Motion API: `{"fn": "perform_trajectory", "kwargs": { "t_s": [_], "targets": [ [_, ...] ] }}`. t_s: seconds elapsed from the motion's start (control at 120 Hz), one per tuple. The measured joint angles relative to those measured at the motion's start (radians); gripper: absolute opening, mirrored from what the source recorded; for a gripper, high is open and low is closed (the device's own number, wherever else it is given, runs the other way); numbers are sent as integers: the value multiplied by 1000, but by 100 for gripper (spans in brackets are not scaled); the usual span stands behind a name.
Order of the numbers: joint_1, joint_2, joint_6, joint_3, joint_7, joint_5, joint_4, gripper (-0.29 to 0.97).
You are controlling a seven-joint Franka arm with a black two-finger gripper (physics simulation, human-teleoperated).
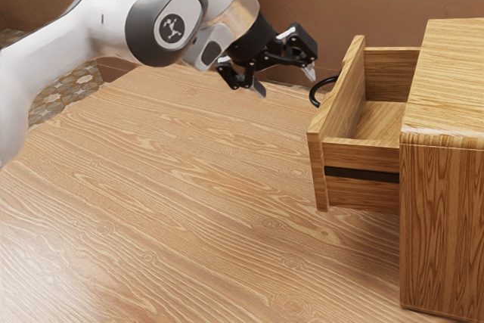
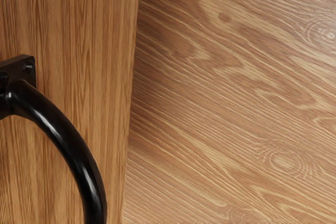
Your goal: Pull the drawer handle with one arm to open the drawer
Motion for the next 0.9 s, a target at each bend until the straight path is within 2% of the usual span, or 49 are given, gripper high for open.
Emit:
{"fn": "perform_trajectory", "kwargs": {
  "t_s": [0.408, 0.592, 0.9],
  "targets": [
    [46, 58, 12, -48, 1, 2, 5, 69],
    [51, 65, 16, -63, 0, 37, 5, 67],
    [51, -70, 9, -56, -2, 115, -116, 68]
  ]
}}
